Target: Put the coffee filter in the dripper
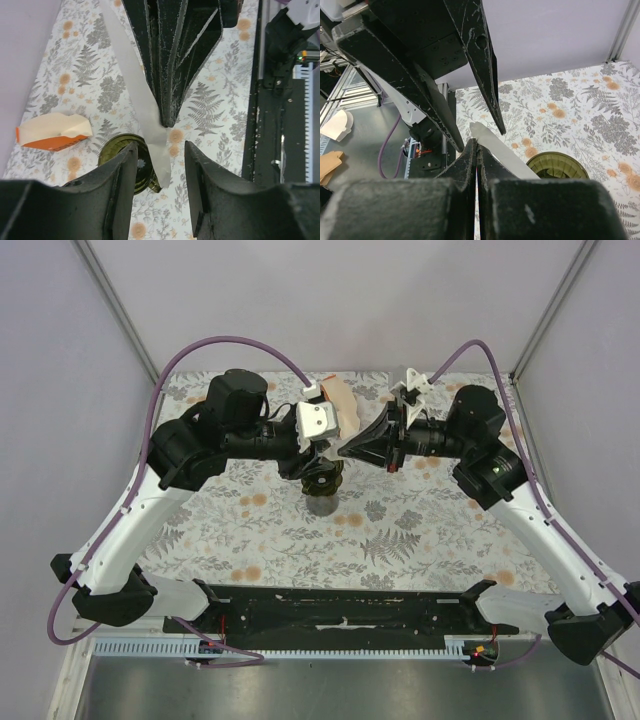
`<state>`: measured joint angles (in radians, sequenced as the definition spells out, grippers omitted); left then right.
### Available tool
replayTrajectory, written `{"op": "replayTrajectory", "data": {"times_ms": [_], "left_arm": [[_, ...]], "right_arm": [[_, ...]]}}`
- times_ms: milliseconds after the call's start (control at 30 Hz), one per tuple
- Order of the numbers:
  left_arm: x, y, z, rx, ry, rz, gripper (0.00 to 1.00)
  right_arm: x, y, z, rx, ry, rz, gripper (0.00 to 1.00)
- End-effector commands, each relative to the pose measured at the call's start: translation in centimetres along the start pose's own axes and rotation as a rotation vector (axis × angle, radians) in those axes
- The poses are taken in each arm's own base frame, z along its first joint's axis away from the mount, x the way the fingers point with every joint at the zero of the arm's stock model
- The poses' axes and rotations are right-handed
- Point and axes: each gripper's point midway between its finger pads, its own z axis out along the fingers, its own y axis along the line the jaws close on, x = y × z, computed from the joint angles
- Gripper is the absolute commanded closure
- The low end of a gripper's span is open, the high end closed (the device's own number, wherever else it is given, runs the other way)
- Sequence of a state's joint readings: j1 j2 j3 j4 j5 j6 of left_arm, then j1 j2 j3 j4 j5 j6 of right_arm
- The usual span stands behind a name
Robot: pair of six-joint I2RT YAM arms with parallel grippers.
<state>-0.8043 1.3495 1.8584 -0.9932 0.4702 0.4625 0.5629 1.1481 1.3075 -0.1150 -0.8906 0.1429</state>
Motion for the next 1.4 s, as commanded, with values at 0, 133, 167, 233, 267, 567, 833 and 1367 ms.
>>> {"op": "replayTrajectory", "data": {"times_ms": [0, 133, 167, 233, 267, 567, 833, 1367], "left_arm": [[-1.1, 2.0, -0.9, -0.09, -0.007, 0.125, 0.49], [0.1, 2.0, -0.8, -0.085, 0.037, 0.167, 0.46], [0.4, 2.1, -0.7, -0.089, 0.048, 0.17, 0.46], [0.3, 2.3, -0.8, -0.096, 0.049, 0.171, 0.46], [0.2, 2.3, -0.8, -0.095, 0.047, 0.17, 0.46], [2.1, 2.6, 0.7, -0.089, 0.11, 0.086, 0.6], [1.7, 2.5, 1.0, -0.085, 0.09, 0.072, 0.77], [-0.6, -0.5, 0.2, 0.028, -0.014, -0.066, 0.98]], "right_arm": [[0.7, -1.3, 0.3, 0.045, 0.016, 0.065, 1.0], [1.4, -2.2, 0.8, 0.053, 0.03, 0.102, 1.0], [1.6, -2.2, 1.0, 0.046, 0.035, 0.11, 1.0], [1.6, -2.3, 1.1, 0.034, 0.038, 0.12, 1.0], [1.7, -2.2, 1.2, 0.028, 0.041, 0.125, 1.0], [1.5, -2.1, 1.5, 0.004, 0.032, 0.144, 1.0], [1.7, -1.7, 1.6, -0.023, 0.036, 0.155, 1.0], [1.7, -1.6, -0.2, -0.002, 0.016, 0.02, 0.62]]}}
